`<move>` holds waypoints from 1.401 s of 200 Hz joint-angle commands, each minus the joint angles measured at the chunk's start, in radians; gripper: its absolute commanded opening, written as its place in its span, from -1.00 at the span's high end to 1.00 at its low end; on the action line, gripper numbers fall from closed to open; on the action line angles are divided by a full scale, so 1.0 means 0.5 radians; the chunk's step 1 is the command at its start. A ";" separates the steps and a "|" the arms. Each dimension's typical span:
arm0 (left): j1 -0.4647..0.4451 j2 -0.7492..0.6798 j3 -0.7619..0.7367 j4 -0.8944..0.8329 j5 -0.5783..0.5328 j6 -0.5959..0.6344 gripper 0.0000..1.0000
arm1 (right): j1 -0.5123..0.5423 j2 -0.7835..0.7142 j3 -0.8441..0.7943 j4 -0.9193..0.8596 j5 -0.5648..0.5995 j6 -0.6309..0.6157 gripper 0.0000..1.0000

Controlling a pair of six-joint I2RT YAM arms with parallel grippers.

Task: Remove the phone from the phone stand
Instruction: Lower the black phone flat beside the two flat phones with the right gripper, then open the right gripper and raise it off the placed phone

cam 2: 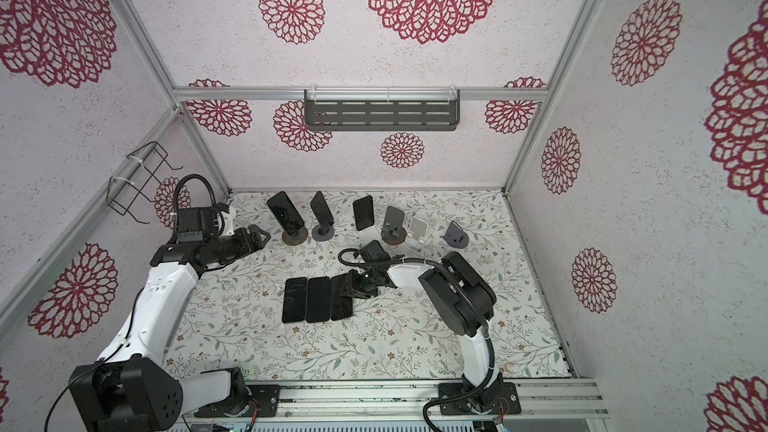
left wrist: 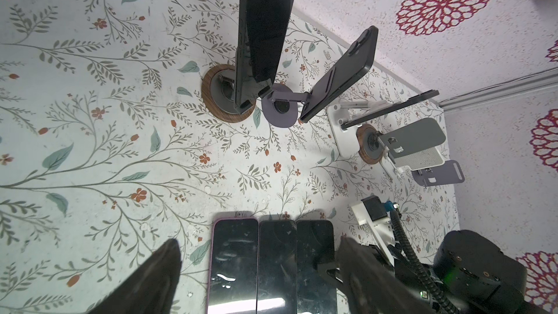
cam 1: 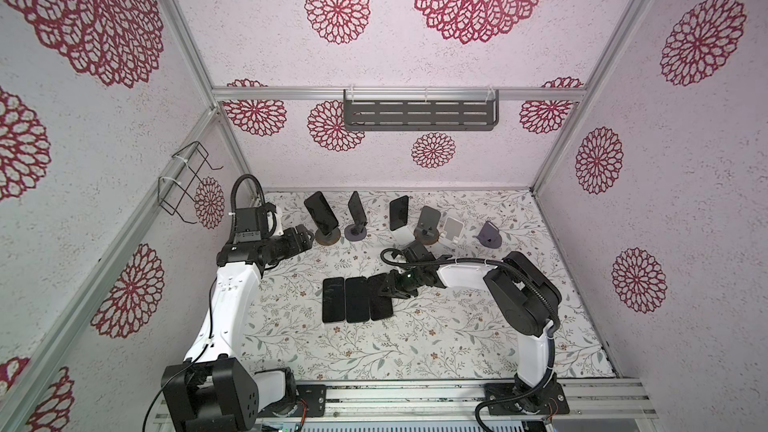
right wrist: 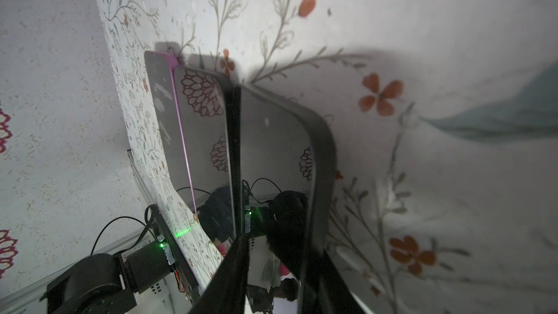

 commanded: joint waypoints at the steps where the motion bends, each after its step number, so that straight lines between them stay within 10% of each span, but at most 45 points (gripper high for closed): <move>1: 0.016 0.017 0.004 0.032 0.016 0.017 -0.71 | 0.010 -0.002 -0.020 -0.123 0.122 -0.041 0.21; 102: 0.016 0.035 0.004 0.033 0.035 0.020 -0.73 | 0.016 -0.132 -0.032 -0.317 0.291 -0.162 -0.30; 280: 0.017 0.020 0.012 0.002 -0.030 0.045 -0.74 | 0.080 -0.289 -0.262 -0.101 0.452 -0.022 -0.31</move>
